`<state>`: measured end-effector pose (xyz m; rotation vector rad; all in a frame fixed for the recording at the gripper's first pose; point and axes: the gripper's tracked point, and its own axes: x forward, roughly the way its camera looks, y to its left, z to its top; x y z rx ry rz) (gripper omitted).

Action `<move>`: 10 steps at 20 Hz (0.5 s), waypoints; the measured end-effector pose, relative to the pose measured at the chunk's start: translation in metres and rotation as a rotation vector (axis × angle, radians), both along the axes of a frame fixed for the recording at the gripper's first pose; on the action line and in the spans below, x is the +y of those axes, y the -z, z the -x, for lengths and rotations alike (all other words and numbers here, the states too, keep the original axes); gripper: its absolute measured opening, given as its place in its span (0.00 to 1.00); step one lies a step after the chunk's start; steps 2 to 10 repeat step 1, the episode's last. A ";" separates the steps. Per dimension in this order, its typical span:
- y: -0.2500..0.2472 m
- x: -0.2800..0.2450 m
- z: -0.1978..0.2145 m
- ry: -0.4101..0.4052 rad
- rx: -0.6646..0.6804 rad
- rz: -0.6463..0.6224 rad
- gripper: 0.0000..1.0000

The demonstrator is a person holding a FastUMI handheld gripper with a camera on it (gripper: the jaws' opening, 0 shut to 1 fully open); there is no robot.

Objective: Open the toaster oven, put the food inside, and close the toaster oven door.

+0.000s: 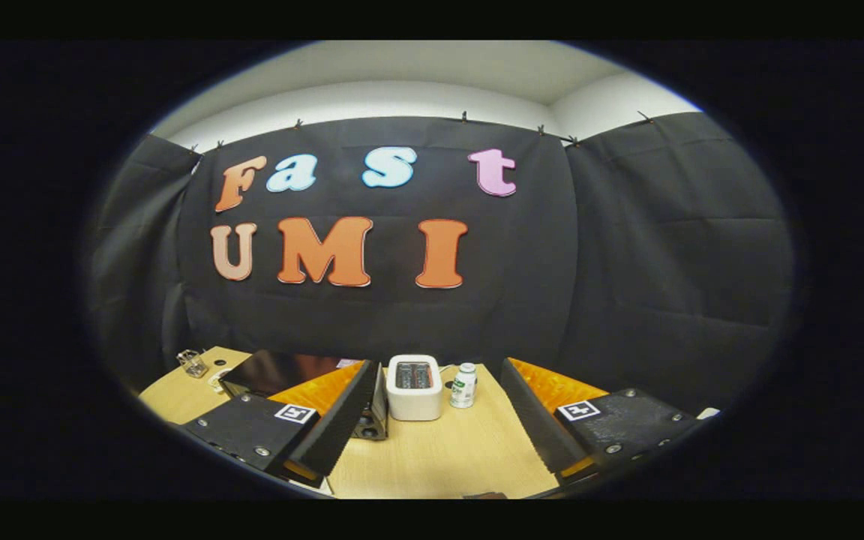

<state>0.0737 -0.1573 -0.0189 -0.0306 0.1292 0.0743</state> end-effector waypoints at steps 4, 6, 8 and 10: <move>0.000 0.001 -0.002 -0.010 -0.001 0.000 1.00; 0.000 0.001 -0.002 -0.010 -0.001 0.000 1.00; 0.000 0.001 -0.002 -0.010 -0.001 0.000 1.00; 0.000 0.001 -0.002 -0.010 -0.001 0.000 1.00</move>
